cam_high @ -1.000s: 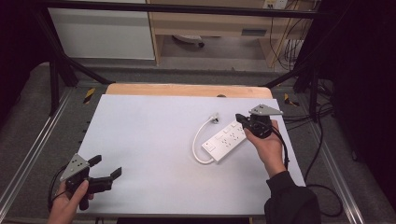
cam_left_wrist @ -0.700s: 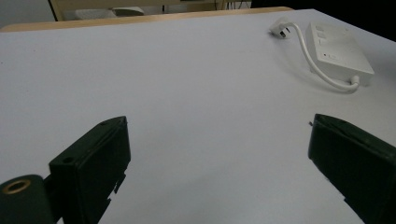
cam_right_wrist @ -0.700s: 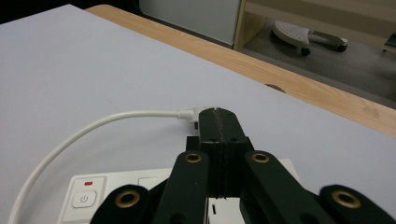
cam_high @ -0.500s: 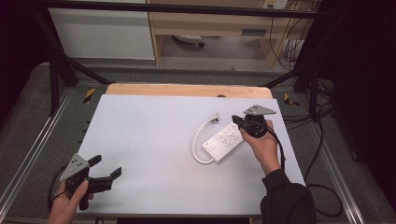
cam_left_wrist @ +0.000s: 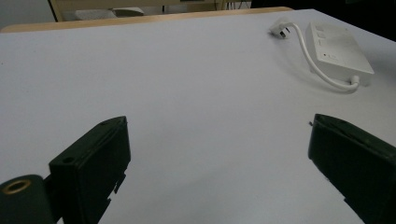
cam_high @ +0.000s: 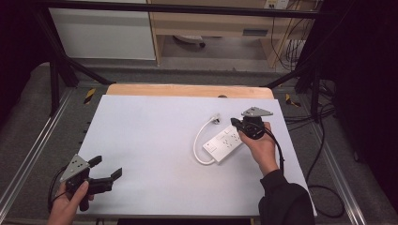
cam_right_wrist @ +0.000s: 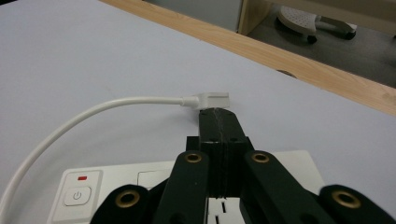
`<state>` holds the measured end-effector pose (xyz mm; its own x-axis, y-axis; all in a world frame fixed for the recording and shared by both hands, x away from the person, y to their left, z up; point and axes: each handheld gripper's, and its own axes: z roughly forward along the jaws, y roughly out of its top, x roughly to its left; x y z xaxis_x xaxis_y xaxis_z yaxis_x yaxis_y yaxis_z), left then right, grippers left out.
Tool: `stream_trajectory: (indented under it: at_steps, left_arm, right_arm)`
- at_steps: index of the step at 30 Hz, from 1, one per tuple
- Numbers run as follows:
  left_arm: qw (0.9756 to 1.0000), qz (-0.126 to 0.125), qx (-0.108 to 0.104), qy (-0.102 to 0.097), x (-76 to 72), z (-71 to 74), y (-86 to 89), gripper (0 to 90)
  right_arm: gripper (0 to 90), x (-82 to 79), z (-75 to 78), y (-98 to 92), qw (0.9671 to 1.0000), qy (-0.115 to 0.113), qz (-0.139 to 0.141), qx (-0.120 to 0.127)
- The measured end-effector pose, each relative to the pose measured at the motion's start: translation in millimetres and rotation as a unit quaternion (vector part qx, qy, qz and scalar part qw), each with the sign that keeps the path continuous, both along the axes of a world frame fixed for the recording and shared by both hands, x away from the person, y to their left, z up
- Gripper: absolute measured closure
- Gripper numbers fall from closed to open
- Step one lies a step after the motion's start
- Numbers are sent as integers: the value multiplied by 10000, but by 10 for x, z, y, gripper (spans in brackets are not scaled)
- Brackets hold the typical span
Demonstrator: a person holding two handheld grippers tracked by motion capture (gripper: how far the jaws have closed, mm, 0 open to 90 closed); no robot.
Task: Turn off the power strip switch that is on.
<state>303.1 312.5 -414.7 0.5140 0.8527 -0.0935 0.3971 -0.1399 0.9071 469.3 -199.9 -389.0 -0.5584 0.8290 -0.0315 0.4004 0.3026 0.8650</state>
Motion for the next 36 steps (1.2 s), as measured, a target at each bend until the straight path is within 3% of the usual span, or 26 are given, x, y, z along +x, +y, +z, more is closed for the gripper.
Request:
stream_trajectory:
  at_steps: [36]
  left_arm:
    - [10000,-4,0,-9,-1,2,5,56]
  right_arm:
    - [900,48,-238,180,9995,284,125,-106]
